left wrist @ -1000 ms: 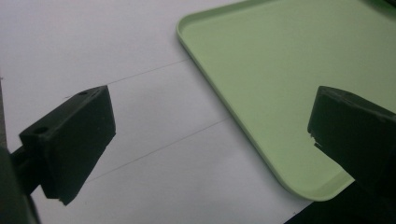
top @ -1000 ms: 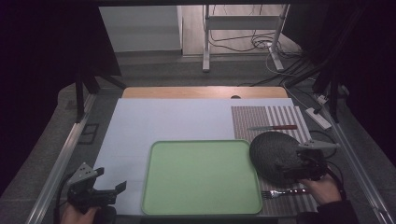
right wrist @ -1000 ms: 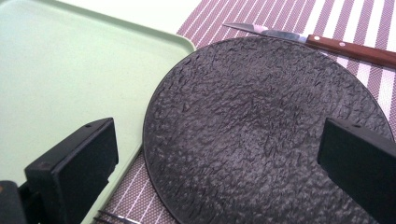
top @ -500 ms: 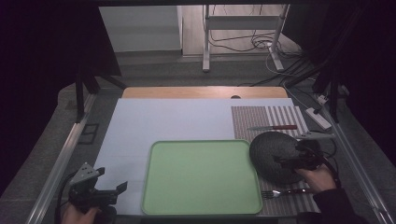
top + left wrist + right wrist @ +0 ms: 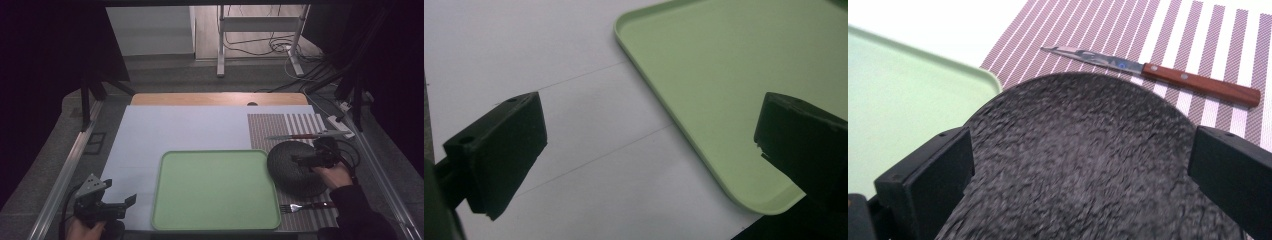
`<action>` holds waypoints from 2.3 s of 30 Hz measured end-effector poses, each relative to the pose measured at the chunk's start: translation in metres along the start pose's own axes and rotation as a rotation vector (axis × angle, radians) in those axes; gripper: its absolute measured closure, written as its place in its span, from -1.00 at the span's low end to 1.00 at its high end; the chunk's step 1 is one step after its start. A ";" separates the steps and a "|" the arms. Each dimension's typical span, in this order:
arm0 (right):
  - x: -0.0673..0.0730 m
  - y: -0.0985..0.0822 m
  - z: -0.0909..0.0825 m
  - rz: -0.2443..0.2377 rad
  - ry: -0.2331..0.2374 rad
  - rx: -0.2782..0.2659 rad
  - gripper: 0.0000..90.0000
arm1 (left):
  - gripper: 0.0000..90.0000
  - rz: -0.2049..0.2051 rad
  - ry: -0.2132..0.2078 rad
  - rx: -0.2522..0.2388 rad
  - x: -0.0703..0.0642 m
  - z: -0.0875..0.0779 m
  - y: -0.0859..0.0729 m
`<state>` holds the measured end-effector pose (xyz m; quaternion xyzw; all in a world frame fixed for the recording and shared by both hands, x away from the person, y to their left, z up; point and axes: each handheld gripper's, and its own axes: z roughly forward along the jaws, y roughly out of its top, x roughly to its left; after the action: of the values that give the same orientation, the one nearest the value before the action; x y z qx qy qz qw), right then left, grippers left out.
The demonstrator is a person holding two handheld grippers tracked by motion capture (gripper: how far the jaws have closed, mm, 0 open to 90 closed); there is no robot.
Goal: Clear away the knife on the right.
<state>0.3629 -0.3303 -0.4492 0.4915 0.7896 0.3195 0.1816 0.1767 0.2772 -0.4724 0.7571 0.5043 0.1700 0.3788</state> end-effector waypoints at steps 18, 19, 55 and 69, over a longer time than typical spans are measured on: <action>-0.026 0.028 0.036 0.042 -0.028 0.048 -1.00 | -1.00 -0.010 0.014 0.010 0.001 0.001 0.001; -0.026 0.028 0.036 0.042 -0.028 0.048 -1.00 | -1.00 -0.010 0.014 0.010 0.001 0.001 0.001; -0.070 0.061 0.095 0.044 -0.119 0.159 -0.86 | -1.00 -0.003 0.023 0.029 0.000 0.005 0.003; -0.101 0.062 0.093 0.013 -0.142 0.181 0.99 | -1.00 0.006 0.023 0.035 -0.001 0.006 0.004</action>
<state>0.5054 -0.3706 -0.4773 0.5321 0.7973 0.2125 0.1897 0.1823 0.2730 -0.4732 0.7632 0.5092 0.1710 0.3592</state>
